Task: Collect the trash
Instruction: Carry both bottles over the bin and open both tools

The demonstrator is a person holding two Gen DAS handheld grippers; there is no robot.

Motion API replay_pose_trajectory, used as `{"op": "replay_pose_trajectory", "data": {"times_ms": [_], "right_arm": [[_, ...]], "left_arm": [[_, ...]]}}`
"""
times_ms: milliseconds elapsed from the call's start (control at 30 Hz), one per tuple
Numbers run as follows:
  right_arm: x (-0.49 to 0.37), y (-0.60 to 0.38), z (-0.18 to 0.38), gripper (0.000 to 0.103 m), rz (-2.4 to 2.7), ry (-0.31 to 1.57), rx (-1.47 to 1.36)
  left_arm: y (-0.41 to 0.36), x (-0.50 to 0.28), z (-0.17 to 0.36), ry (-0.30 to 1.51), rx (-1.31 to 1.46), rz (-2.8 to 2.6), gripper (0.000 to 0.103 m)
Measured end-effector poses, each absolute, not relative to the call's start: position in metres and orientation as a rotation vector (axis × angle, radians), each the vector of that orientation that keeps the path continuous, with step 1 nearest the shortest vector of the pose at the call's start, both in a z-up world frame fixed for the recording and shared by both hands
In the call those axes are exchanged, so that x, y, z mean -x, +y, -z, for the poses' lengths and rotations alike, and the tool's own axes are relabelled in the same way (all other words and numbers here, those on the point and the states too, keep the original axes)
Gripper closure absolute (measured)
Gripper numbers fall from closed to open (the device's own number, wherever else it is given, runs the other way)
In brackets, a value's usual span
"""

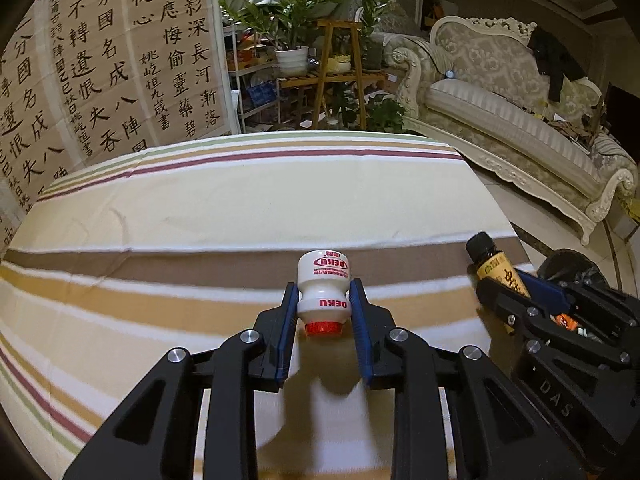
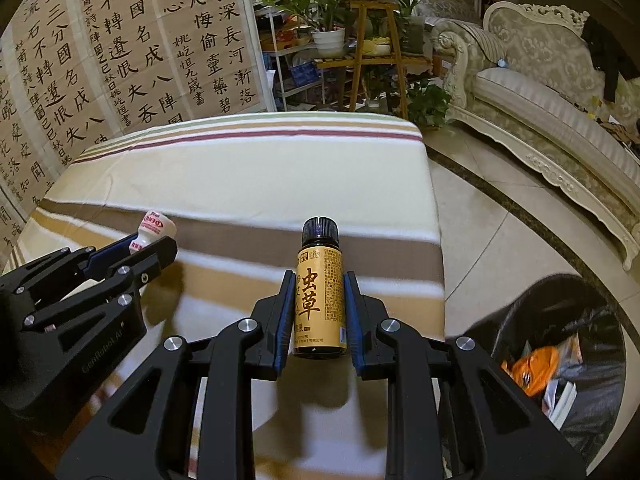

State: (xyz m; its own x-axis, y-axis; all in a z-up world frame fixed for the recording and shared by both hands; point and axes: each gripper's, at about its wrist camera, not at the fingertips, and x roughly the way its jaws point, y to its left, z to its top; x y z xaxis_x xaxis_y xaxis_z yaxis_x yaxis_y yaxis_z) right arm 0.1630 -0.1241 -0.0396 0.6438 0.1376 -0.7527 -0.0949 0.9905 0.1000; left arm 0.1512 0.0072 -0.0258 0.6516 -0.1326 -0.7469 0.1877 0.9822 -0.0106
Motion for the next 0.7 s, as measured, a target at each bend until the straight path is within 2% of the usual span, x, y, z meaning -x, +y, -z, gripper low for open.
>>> {"op": "replay_pose_trajectory", "data": {"times_ms": [700], "right_arm": [[-0.057, -0.131, 0.028, 0.08, -0.135, 0.817, -0.087]], "left_arm": [[0.004, -0.071, 0.015, 0.796, -0.063, 0.204, 0.076]]}}
